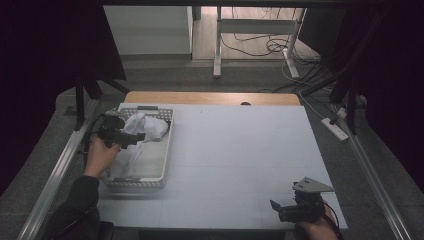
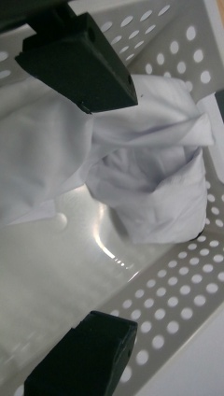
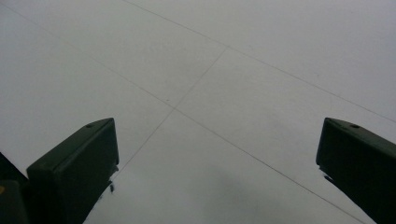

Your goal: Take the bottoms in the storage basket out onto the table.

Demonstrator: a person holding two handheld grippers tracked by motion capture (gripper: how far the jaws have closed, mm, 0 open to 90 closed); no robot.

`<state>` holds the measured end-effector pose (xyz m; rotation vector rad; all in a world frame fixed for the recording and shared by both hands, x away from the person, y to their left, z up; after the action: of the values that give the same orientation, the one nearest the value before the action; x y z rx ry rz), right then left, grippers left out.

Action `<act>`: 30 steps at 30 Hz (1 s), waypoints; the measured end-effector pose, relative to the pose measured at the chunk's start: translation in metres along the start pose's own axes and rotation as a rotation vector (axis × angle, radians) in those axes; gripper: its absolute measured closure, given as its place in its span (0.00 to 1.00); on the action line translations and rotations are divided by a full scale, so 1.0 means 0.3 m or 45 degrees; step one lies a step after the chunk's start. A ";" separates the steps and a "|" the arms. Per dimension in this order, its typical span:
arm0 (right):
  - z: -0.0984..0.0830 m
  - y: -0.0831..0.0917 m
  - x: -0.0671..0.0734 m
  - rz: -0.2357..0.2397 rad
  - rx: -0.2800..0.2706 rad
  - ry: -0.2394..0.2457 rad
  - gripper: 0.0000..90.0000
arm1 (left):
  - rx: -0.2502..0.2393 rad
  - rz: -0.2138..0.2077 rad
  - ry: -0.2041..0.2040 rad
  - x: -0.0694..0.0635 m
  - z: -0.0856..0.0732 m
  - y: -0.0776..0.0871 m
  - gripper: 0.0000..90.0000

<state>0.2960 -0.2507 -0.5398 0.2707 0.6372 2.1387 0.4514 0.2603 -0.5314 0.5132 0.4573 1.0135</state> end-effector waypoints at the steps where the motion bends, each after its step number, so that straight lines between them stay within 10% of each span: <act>1: 0.000 0.000 0.000 0.001 0.000 0.000 0.00 | 0.012 -0.003 0.015 0.008 0.002 -0.006 0.00; 9: 0.000 0.000 0.001 0.005 0.000 0.003 0.00 | 0.122 0.024 0.042 0.065 -0.009 -0.075 0.00; 30: 0.000 0.001 0.002 0.008 -0.003 0.004 0.00 | 0.355 0.022 0.029 0.029 -0.070 -0.225 0.00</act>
<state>0.2954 -0.2502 -0.5396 0.2685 0.6361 2.1459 0.4888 0.2429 -0.5896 0.7562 0.6195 0.9776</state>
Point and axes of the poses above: each handheld gripper's, and its own axes: y roughly backward along the jaws, z roughly out of its top, x roughly to its left, the point moved 9 cm from there along -y, roughly forward along the jaws, and after that the axes turned 10 degrees about -x, right-handed, at the moved point
